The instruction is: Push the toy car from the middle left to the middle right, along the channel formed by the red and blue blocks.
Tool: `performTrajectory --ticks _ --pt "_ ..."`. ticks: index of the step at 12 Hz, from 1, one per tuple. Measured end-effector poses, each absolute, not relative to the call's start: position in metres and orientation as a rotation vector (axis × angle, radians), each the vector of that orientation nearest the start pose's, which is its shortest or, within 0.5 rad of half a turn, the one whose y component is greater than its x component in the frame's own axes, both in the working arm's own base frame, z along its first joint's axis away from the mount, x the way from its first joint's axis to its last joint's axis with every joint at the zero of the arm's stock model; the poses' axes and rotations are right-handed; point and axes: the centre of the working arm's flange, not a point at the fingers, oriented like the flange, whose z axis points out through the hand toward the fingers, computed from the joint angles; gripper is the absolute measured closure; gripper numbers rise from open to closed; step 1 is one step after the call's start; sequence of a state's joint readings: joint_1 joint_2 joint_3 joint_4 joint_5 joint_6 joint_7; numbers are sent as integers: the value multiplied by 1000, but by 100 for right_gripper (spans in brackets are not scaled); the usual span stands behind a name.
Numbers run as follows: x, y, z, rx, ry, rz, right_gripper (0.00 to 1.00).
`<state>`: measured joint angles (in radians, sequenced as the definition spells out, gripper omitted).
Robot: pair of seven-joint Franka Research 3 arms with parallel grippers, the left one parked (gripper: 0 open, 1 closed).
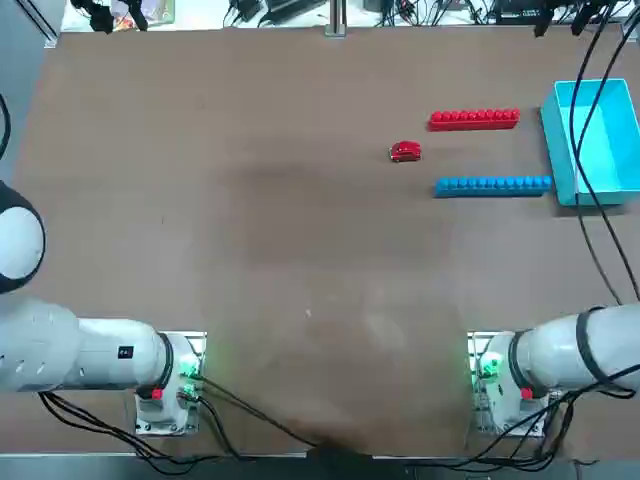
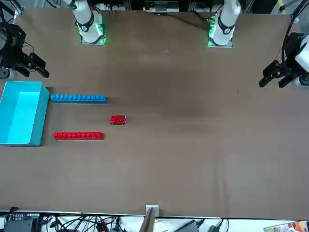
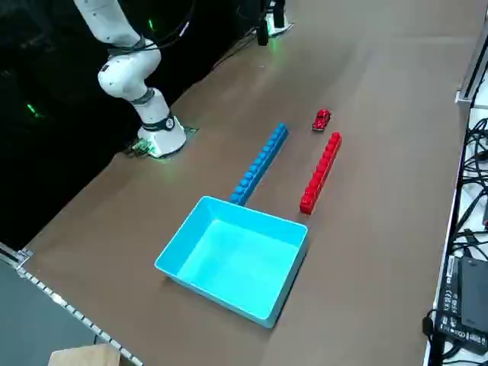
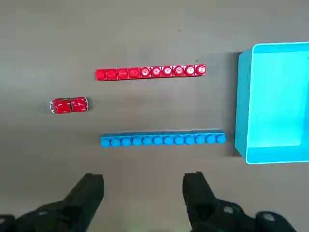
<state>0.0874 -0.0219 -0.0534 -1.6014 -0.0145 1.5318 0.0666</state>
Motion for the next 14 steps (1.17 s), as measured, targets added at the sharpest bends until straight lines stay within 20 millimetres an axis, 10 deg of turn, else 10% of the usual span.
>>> performTrajectory --ticks 8,14 --pt "542 21 619 -3149 86 80 0" --pt "554 106 583 -3122 479 65 0"
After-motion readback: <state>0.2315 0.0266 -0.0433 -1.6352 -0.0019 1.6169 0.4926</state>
